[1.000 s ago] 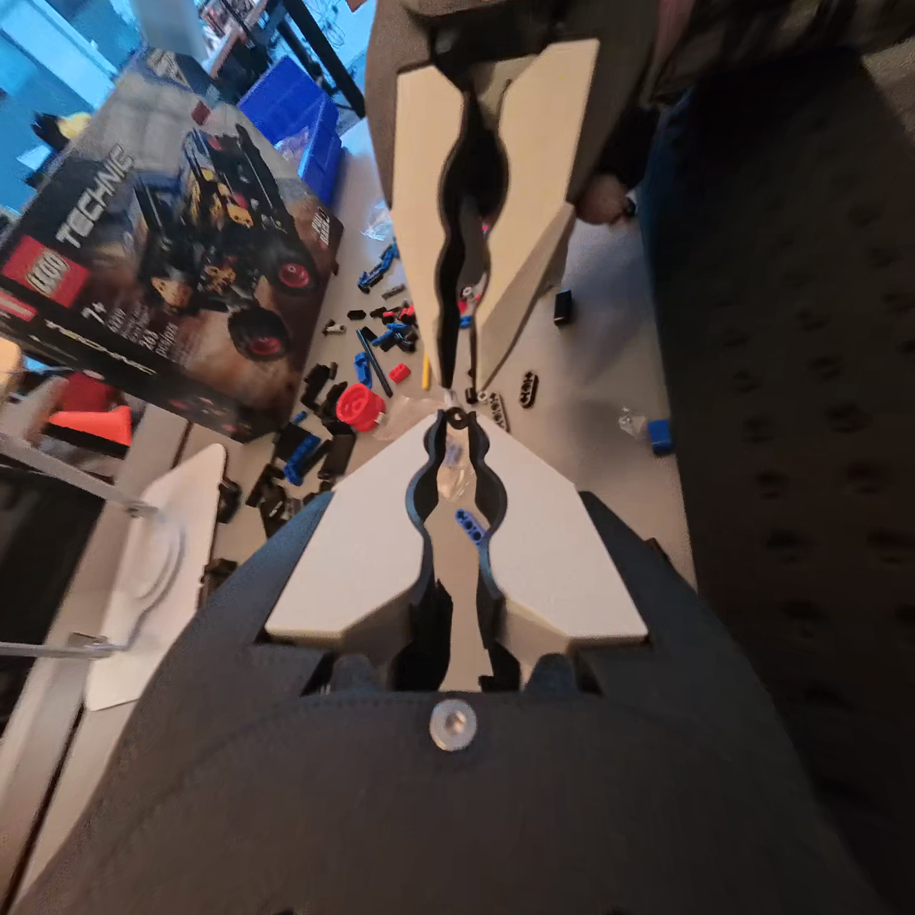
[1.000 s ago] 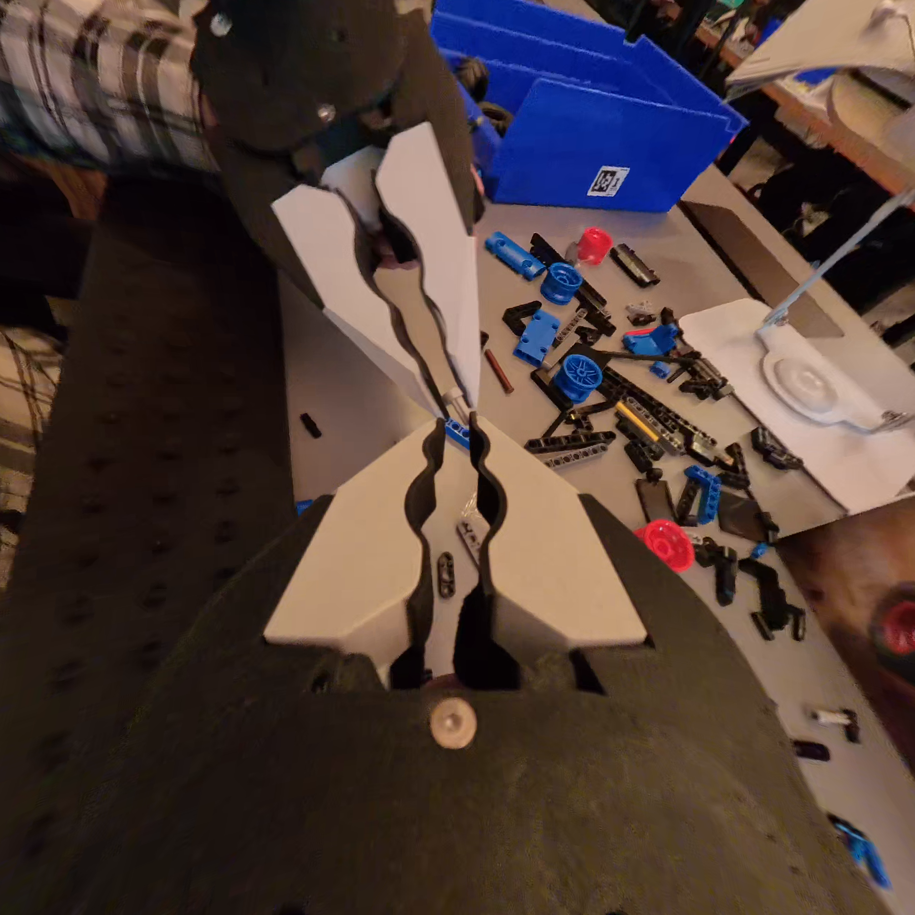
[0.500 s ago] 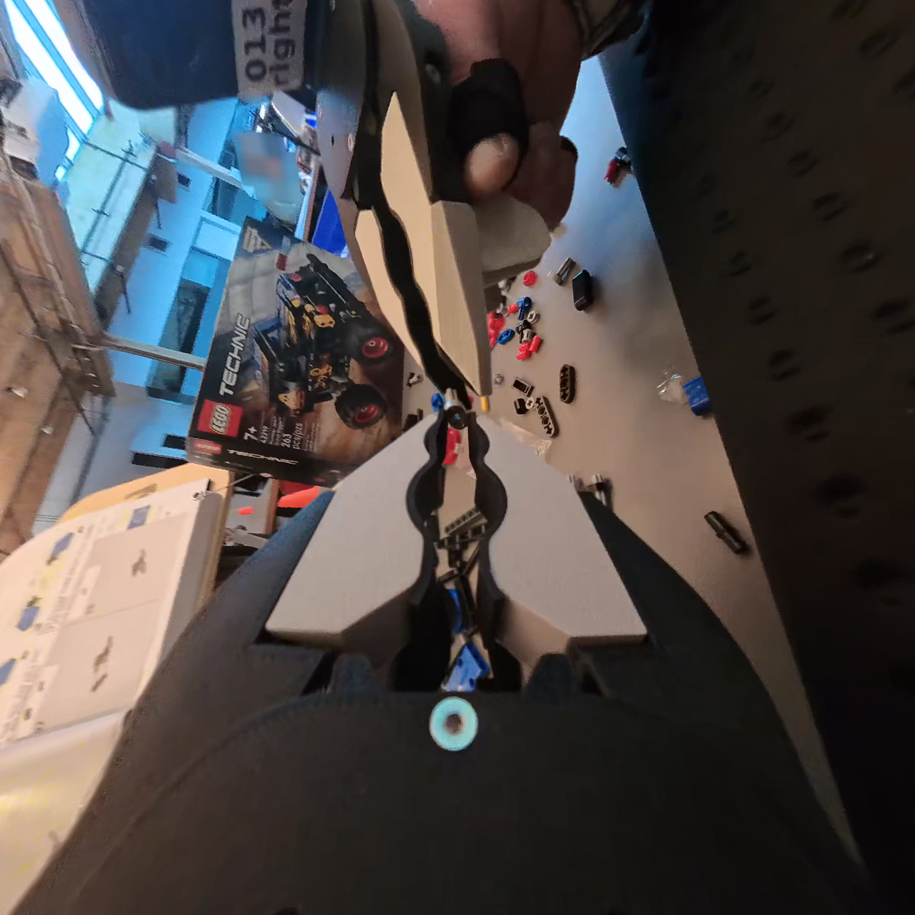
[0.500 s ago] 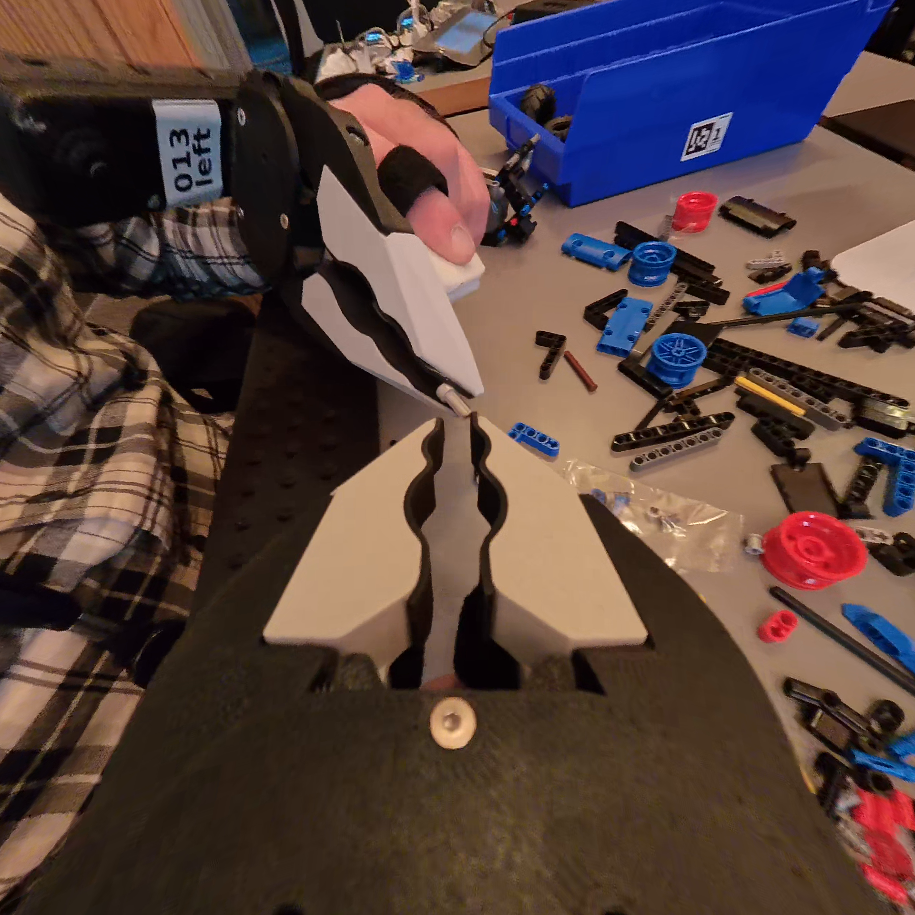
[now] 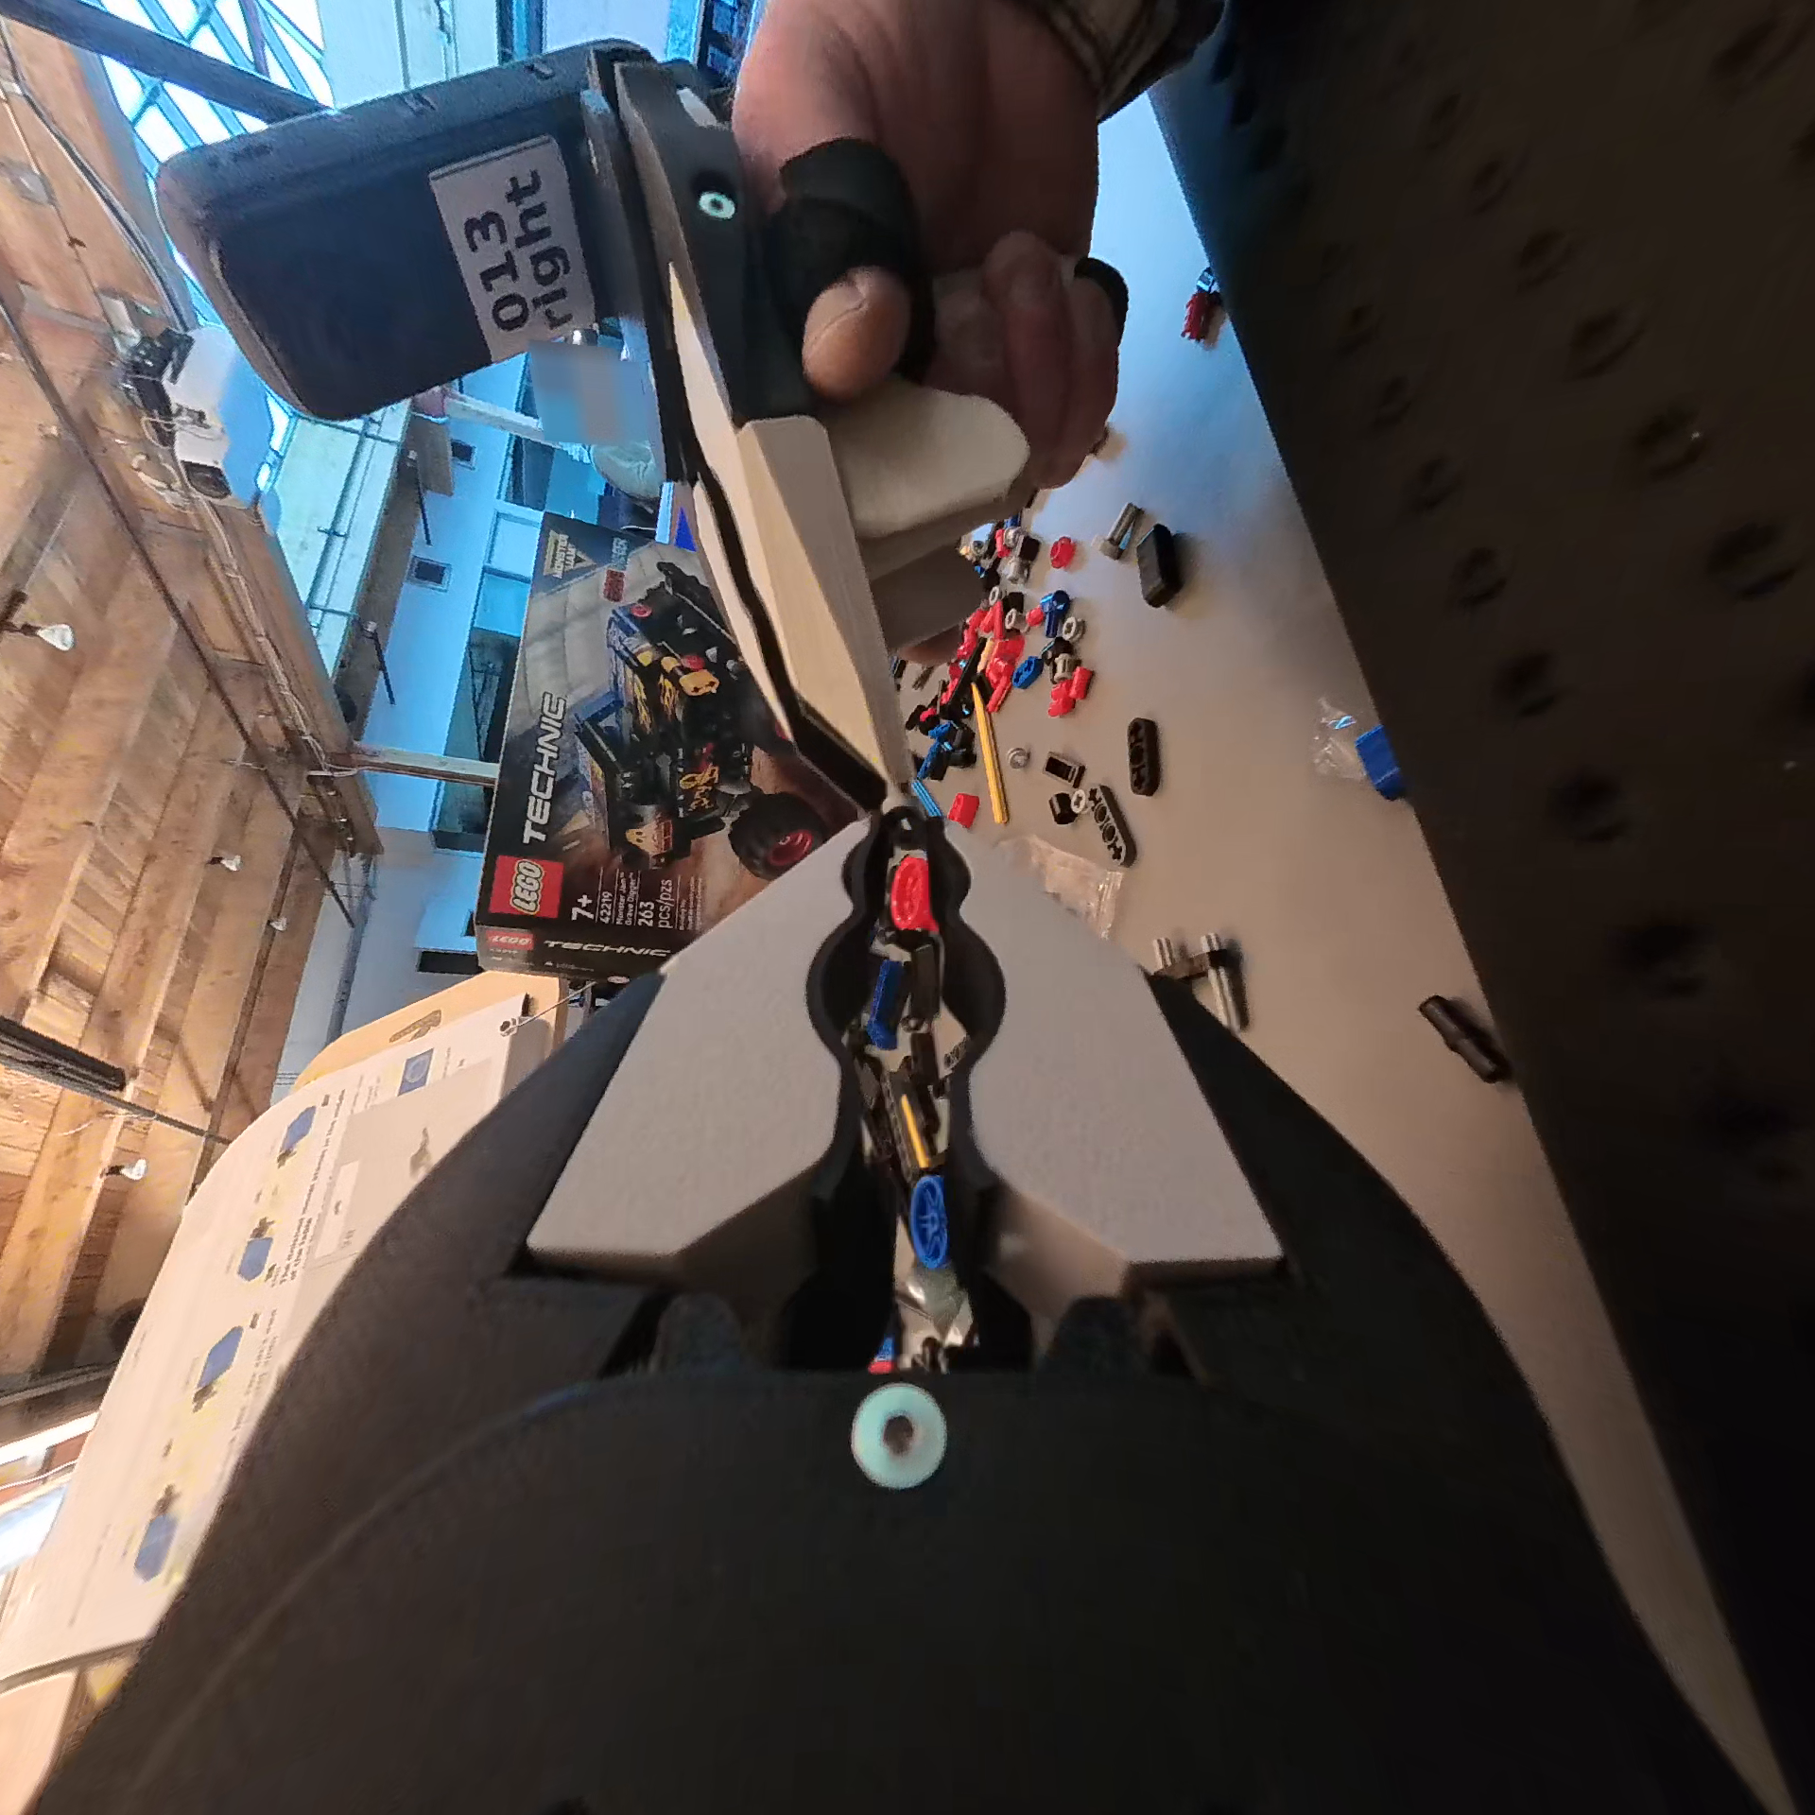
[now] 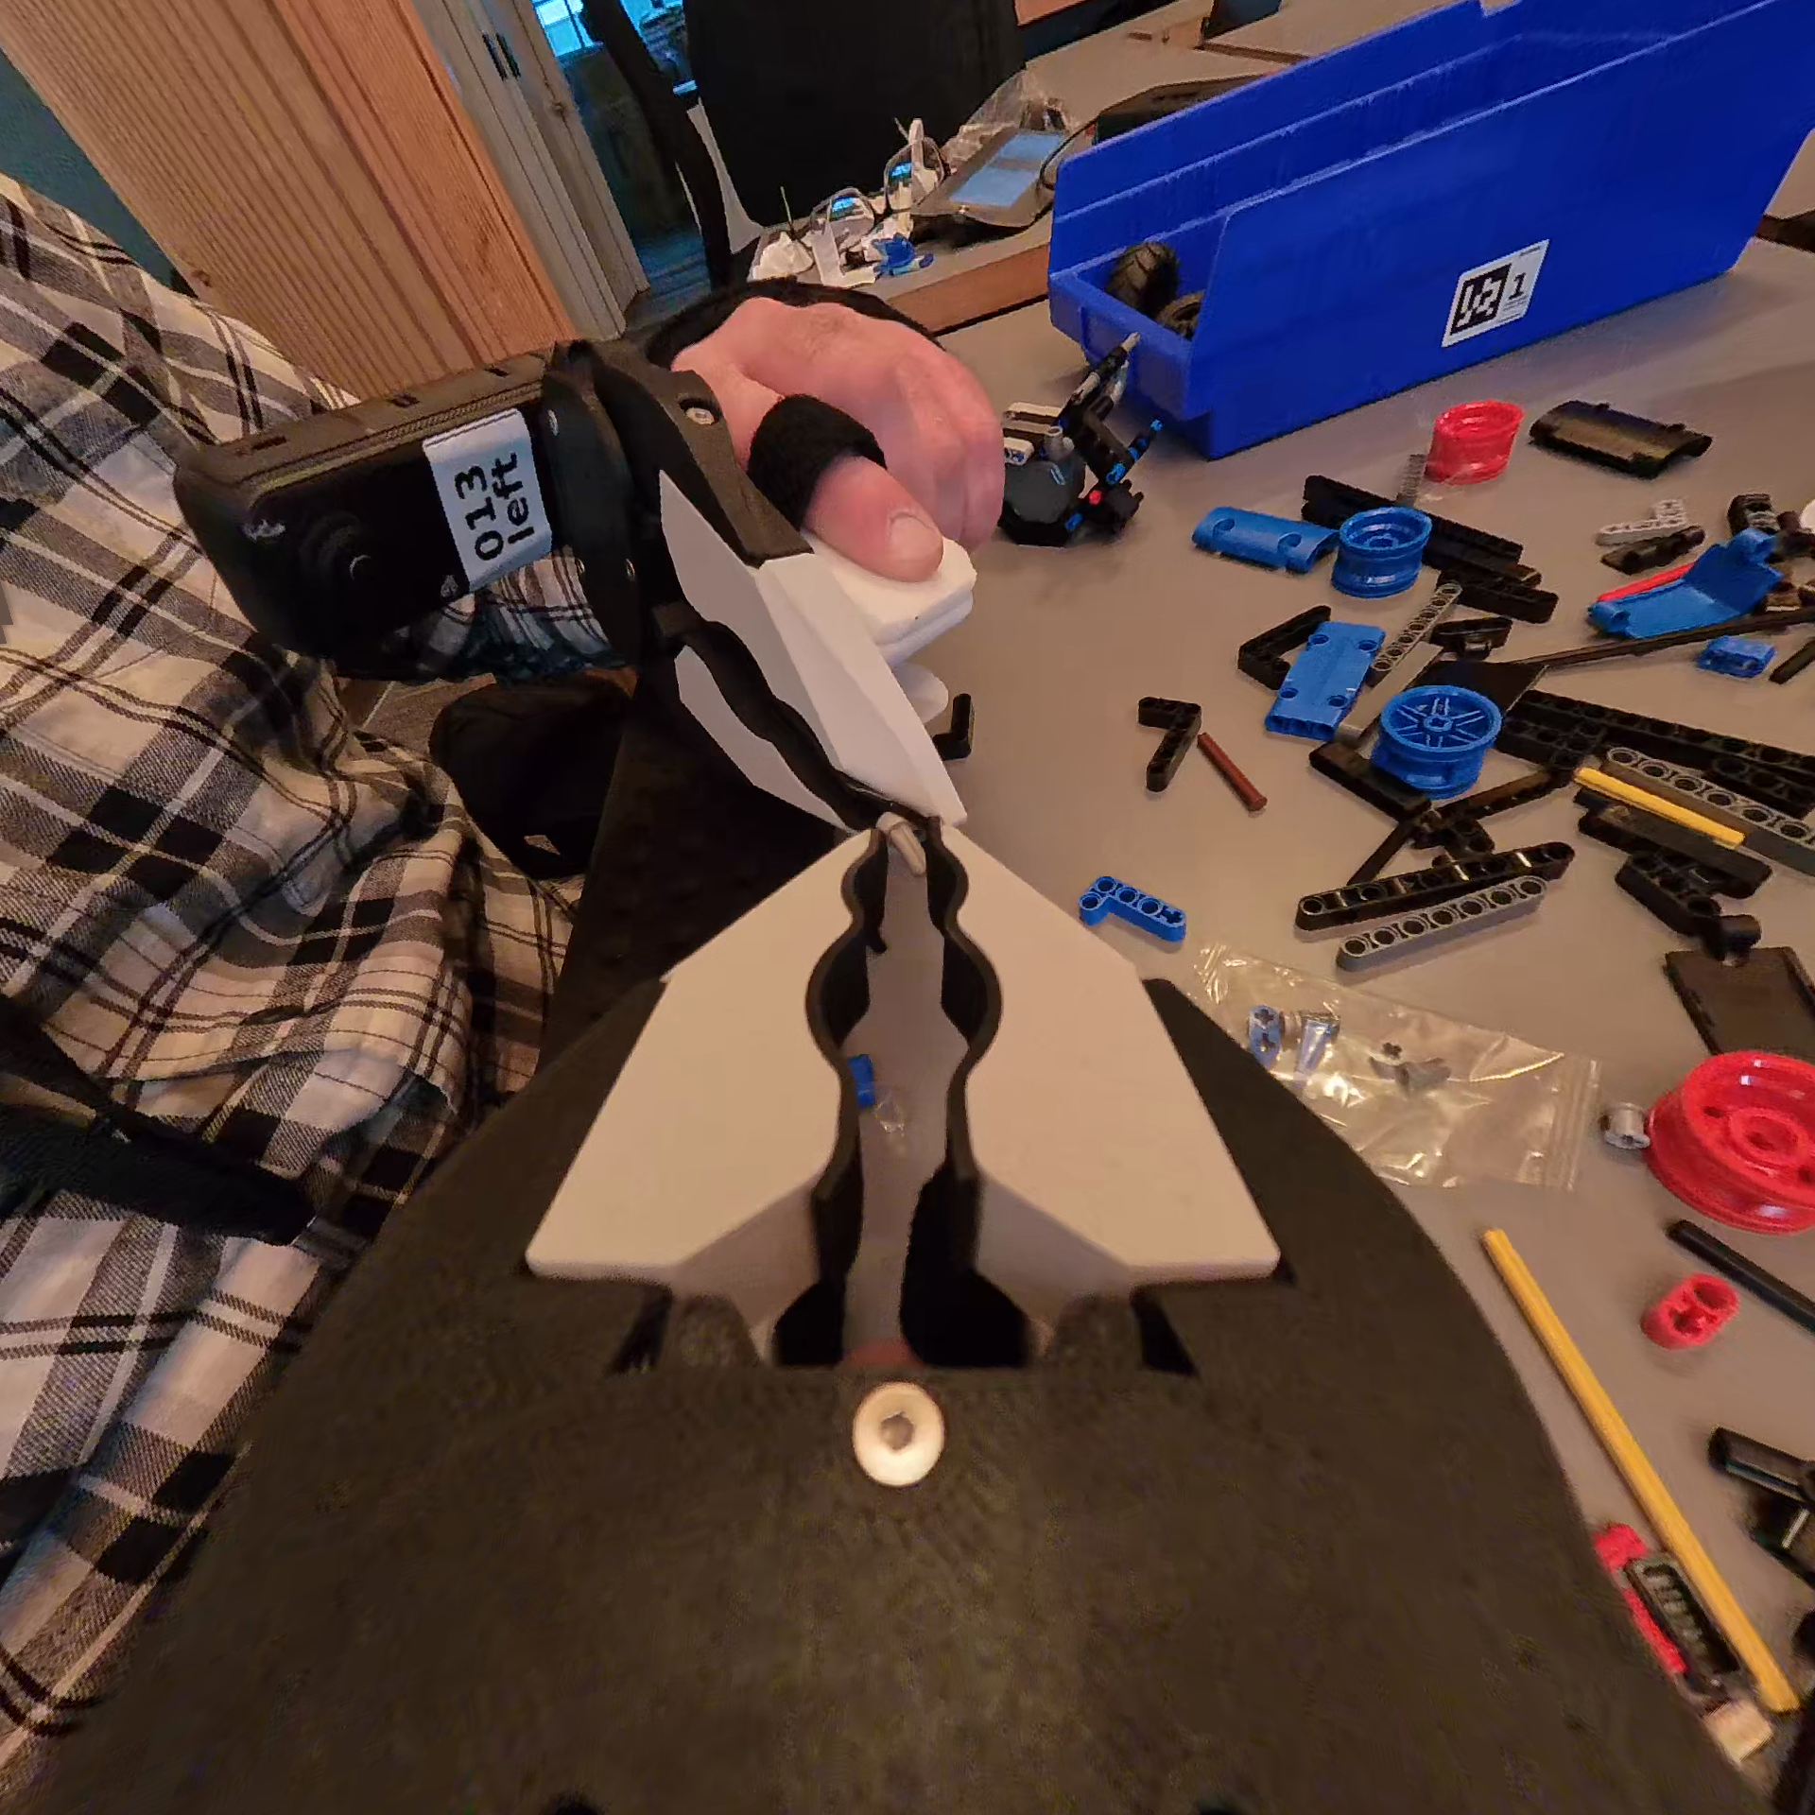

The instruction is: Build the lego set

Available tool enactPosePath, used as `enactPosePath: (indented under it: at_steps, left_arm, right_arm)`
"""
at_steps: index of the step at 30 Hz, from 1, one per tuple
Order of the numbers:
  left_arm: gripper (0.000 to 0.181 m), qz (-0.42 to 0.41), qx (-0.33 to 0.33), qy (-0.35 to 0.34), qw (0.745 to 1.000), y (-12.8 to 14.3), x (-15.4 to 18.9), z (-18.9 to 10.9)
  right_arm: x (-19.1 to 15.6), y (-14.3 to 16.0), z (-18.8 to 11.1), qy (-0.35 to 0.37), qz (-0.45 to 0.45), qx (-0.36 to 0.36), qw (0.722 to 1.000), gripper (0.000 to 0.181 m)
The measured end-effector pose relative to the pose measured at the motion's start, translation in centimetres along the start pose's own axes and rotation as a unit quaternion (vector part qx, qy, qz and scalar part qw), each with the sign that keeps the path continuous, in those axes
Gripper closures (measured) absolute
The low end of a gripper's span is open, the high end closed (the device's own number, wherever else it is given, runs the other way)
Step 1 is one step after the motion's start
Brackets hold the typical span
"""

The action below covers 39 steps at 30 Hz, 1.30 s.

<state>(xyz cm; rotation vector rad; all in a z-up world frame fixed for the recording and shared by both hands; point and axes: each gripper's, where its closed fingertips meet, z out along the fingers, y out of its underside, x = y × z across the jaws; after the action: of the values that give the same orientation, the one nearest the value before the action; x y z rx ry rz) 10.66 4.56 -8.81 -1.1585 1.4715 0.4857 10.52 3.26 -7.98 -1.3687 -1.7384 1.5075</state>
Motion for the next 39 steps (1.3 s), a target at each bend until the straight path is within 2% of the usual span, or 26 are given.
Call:
enactPosePath:
  at_steps: [10, 17, 24, 27, 31, 35, 39]
  left_arm:
    - [0.176, 0.012, 0.001, -0.022, 1.0, -0.2, -0.7, -0.1]
    - [0.176, 0.015, 0.0, -0.023, 1.0, -0.3, -0.6, 0.0]
    - [0.169, -0.063, 0.012, -0.034, 0.997, -0.2, -2.1, -0.3]
    - [0.163, -0.12, 0.015, -0.008, 0.993, 0.2, -2.0, -0.3]
    - [0.161, -0.187, 0.024, 0.037, 0.981, 0.6, -1.3, -0.6]
    - [0.161, -0.245, 0.022, 0.106, 0.963, 0.9, 0.3, -0.8]
    - [0.16, -0.289, -0.017, 0.205, 0.935, 2.1, 3.9, -0.8]
  right_arm:
    - [0.4, -0.1, -0.4, 0.004, 0.006, 0.008, 1.0, 0.17]
    - [-0.3, 0.1, -0.2, -0.019, 0.007, 0.003, 1.0, 0.178]
    - [-0.6, -1.1, -1.2, -0.036, 0.0, 0.061, 0.998, 0.178]
    - [-1.4, -3.0, -2.8, -0.072, -0.001, 0.131, 0.989, 0.178]
    - [-2.1, -4.0, -3.9, -0.091, -0.012, 0.17, 0.981, 0.178]
    - [-1.8, -3.4, -3.3, -0.07, -0.029, 0.146, 0.986, 0.178]
    - [0.2, 1.1, -1.2, 0.024, -0.11, -0.005, 0.994, 0.178]
